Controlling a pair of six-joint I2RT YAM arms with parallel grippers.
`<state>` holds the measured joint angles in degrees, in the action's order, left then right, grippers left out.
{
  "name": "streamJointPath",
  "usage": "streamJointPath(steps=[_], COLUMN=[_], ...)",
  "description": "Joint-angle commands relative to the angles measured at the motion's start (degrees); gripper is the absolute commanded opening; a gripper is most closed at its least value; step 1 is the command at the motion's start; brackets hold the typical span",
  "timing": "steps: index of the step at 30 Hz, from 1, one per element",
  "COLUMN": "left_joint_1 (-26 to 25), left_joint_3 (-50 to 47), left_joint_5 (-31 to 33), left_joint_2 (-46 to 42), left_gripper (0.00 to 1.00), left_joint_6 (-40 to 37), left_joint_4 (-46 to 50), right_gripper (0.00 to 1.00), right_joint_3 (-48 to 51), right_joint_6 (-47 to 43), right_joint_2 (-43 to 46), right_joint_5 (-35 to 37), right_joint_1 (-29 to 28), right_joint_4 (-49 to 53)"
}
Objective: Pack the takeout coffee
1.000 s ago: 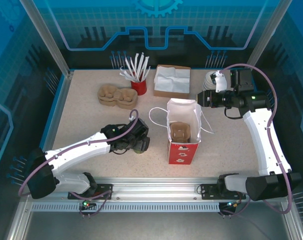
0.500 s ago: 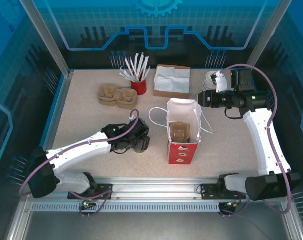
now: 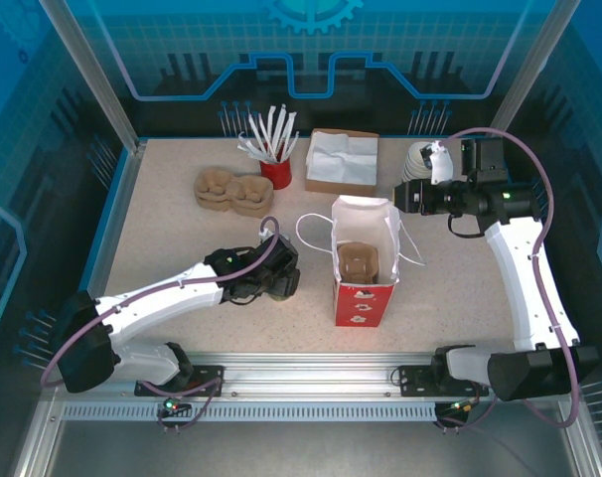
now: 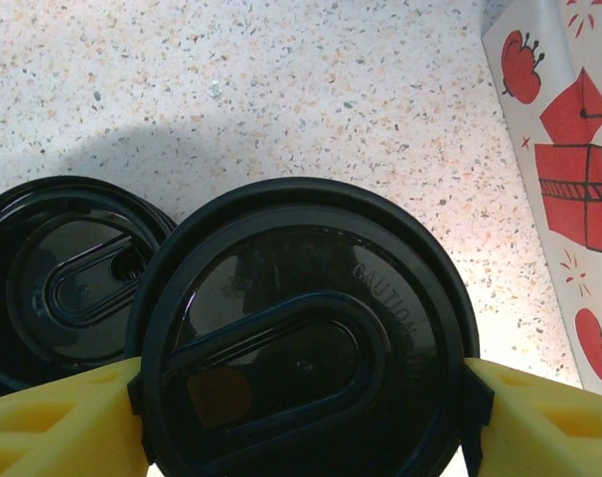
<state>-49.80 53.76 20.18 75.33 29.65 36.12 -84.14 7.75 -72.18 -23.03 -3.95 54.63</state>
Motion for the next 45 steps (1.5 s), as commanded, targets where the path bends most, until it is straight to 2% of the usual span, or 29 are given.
streamJointPath(steps=[1, 5, 11, 16, 22, 27, 34, 45], left_joint_1=[-0.21, -0.21, -0.34, -0.35, -0.30, -0.30, -0.31, -0.30], left_joint_3=[-3.78, -3.94, -3.86, -2.32, 2.09, 5.74, 10.13, 15.58], left_joint_5=[-2.31, -2.33, -2.85, -3.45, -4.59, -5.66, -7.15, -8.06], left_joint_2=[2.89, 2.85, 1.62, 0.11, -1.25, -3.11, -5.66, -8.11], left_gripper=[0.72, 0.70, 0.68, 0.68, 0.67, 0.67, 0.65, 0.64], left_joint_6=[-0.53, -0.71, -1.38, -2.00, -3.04, -4.10, -5.32, -6.51], left_joint_4=[0.87, 0.23, -0.53, -0.47, 2.27, 4.92, 8.31, 12.75], right_gripper=[0.50, 0.50, 0.52, 0.59, 0.61, 0.63, 0.63, 0.64], right_joint_3=[1.03, 0.55, 1.32, 0.47, -1.82, -7.01, -14.05, -20.24], right_joint_6=[-3.24, -7.89, -17.37, -24.54, -29.82, -36.79, -43.39, -48.77], right_joint_2=[0.94, 0.29, 0.10, -3.22, -6.82, -11.93, -19.44, -27.63], right_joint_5=[-1.35, -1.75, -7.25, -9.74, -7.87, -9.61, -16.16, -18.00], right_joint_1=[1.11, 1.05, 1.09, 1.07, -0.15, -0.53, -1.52, -4.40], right_joint_4=[0.16, -0.35, -2.42, -1.69, -2.40, 2.94, 10.64, 17.64])
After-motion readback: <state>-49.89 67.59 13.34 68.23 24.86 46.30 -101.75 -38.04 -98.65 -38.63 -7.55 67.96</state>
